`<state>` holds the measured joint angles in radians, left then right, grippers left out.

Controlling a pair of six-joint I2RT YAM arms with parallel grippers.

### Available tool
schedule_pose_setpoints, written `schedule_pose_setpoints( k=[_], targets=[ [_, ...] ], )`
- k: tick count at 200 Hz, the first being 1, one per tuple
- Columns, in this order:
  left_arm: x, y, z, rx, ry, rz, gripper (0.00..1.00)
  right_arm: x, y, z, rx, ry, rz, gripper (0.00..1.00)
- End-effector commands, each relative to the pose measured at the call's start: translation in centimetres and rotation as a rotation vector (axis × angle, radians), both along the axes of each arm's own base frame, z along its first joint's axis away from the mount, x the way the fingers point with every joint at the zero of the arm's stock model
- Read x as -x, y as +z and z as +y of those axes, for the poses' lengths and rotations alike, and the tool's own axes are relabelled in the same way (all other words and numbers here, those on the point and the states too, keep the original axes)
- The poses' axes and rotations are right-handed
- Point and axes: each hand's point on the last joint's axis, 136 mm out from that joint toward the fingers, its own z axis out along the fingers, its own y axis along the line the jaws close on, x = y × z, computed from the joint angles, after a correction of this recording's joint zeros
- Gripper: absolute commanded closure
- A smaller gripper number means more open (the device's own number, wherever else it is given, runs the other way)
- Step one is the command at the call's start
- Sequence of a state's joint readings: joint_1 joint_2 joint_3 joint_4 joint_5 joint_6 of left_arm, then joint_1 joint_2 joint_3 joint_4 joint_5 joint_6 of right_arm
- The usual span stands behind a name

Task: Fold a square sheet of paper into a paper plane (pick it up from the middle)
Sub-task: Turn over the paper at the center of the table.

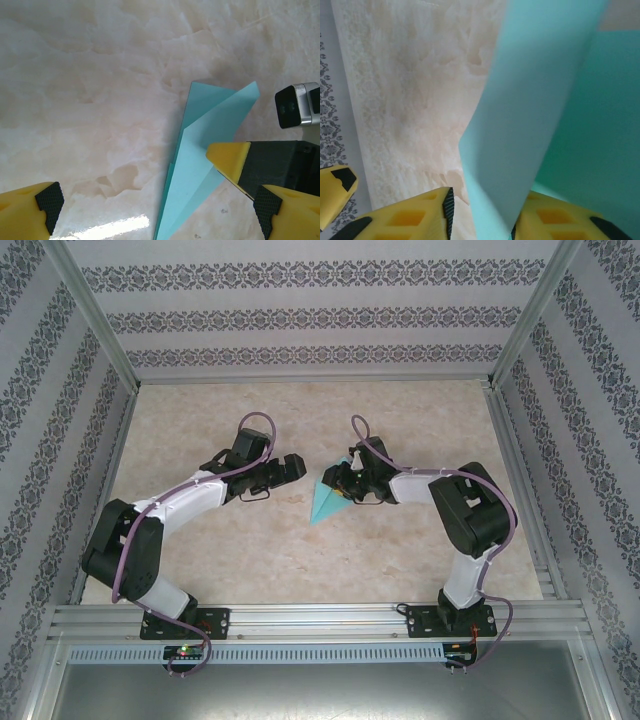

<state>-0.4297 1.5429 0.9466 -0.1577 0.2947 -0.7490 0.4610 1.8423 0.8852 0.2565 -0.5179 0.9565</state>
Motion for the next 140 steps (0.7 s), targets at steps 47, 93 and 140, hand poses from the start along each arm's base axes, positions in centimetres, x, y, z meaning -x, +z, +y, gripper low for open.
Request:
schedule_pose_setpoints(
  k=[47,93,140],
  targets=[
    [0.0,0.0,-0.9,0.184,0.067,0.034,0.0,-1.5,3.1,0.1,-0.082,-0.001,-0.141,0.91],
    [1.2,1.9,-3.8,0.397,-0.037,0.047,0.0,-2.0,9.7,0.0,-0.301,0.039,-0.22,0.91],
    [1.4,4.7,-5.8,0.65,-0.07,0.034,0.0,-1.8,15.2,0.7,-0.448,0.087,-0.258,0.89]
  ],
)
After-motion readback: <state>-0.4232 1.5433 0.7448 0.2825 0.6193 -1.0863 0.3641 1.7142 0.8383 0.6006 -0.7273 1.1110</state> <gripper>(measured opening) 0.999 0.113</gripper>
